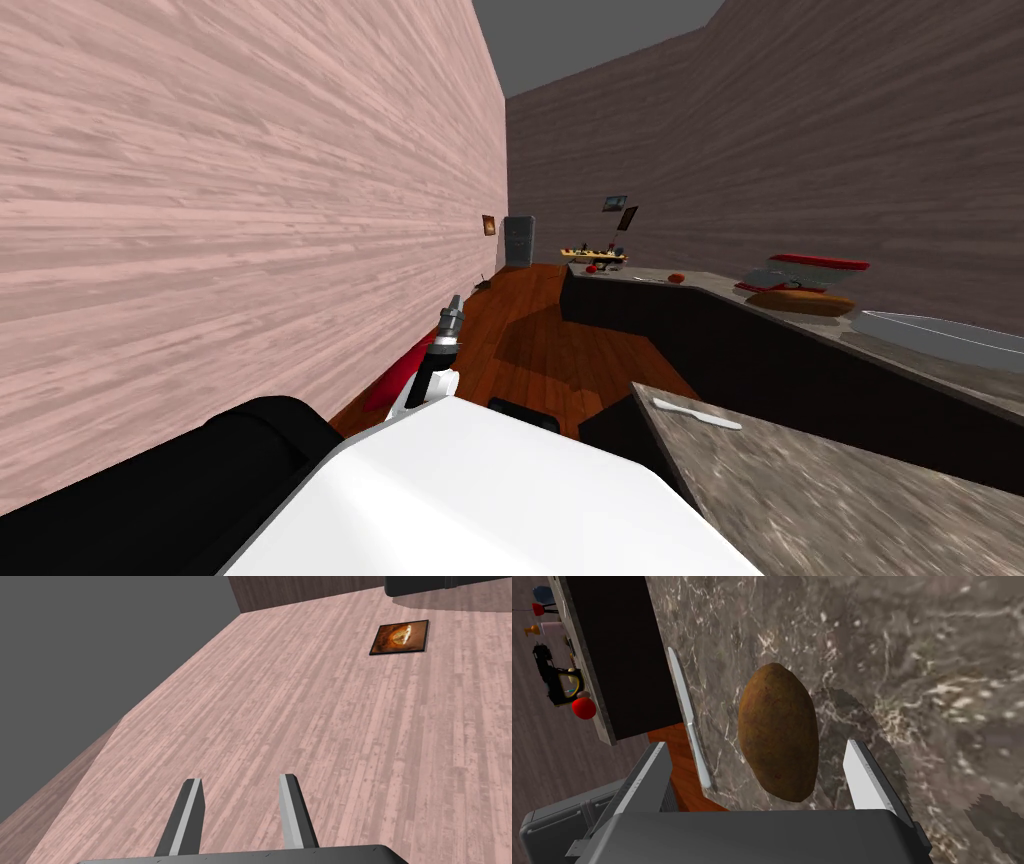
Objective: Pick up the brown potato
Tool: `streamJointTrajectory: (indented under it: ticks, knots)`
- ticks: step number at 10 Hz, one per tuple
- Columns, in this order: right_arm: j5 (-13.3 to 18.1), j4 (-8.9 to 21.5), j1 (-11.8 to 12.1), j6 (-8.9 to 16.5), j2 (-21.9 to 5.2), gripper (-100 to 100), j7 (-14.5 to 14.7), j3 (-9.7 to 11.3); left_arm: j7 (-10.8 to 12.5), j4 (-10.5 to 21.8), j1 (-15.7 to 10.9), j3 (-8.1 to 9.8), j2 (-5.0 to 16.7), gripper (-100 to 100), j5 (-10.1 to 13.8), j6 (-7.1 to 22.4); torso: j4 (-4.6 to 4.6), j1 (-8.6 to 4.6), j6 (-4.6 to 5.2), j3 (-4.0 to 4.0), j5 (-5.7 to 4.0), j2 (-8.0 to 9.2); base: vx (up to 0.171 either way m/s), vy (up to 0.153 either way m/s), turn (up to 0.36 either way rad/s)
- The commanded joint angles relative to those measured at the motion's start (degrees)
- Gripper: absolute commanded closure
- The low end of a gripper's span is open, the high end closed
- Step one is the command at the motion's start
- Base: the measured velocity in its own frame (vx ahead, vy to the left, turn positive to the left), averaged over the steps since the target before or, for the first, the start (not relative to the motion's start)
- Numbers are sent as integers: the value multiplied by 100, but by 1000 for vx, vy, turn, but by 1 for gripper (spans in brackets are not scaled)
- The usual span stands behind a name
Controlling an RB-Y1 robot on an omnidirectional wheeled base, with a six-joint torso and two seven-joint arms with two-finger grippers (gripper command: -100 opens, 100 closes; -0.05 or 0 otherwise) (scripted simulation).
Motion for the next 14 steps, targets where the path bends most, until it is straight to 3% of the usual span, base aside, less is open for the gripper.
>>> streamJointTrajectory:
  ticks: [1,5,7,8,9,11,12,13,14]
  knots:
    - [194,110,101,57,-150,-100,53,145,0,0,0,0,0,0,0,0,0,0,0,0,0,0,-6,-40,336]
    - [412,229,123,-73,-346,-100,113,579,0,0,2,1,0,0,0,0,-3,5,5,-10,1,-18,29,-34,172]
    - [459,295,113,6,-380,-100,1,596,0,0,2,1,0,0,0,0,-5,14,8,-14,3,-24,35,-8,6]
    - [451,285,112,-15,-375,0,28,595,0,0,2,1,0,0,0,0,-3,19,8,-9,5,-16,0,0,0]
    - [388,412,-85,-74,-336,-100,70,662,0,0,2,1,0,0,0,0,-2,21,8,-6,5,-10,-3,-1,68]
    - [309,571,-332,-151,-285,-100,125,746,0,0,1,0,0,0,0,0,0,18,7,-2,4,-3,-8,-4,67]
    - [310,486,-236,-143,-289,-100,130,693,0,0,1,0,-1,0,0,0,3,13,3,-1,-3,-4,-5,-1,8]
    - [300,490,-245,-160,-285,100,149,693,0,0,2,1,0,0,0,0,3,4,2,-2,-8,-6,0,0,0]
    - [301,493,-239,-165,-283,100,147,702,0,0,2,1,0,0,0,0,4,4,-3,-3,-2,-10,0,0,0]
